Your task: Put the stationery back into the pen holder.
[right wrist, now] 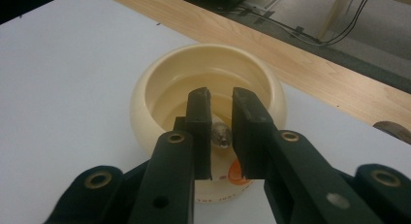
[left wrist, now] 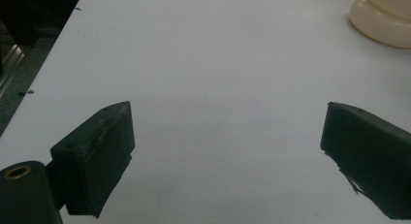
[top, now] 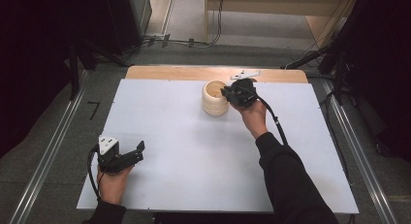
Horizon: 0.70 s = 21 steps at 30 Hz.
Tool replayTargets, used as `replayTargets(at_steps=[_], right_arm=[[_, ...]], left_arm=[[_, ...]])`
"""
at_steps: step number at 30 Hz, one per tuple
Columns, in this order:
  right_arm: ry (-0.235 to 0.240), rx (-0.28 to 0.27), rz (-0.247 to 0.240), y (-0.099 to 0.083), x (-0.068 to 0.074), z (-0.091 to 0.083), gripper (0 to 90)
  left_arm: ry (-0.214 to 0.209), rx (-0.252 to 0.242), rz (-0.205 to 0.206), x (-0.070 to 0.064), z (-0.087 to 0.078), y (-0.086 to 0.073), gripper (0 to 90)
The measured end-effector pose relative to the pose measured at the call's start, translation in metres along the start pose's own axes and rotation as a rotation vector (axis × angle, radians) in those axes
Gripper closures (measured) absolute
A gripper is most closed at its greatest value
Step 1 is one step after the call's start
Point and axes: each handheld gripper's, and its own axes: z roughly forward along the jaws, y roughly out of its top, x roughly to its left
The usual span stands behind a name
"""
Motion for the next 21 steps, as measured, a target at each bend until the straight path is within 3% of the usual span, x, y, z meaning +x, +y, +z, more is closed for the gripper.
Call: replayTargets(at_steps=[11,14,21], right_arm=[[0.031,0.0,0.021,-0.002,-0.001,-0.001,57.8],[0.032,-0.012,0.029,-0.002,0.0,-0.004,46.5],[0.039,-0.034,0.044,-0.008,-0.004,-0.008,37.0]], left_arm=[[0.002,0.001,-0.001,0.0,0.0,0.0,5.9],[0.001,0.002,0.002,0.0,0.0,0.0,5.9],[-0.002,0.004,0.004,0.0,0.0,0.0,5.9]])
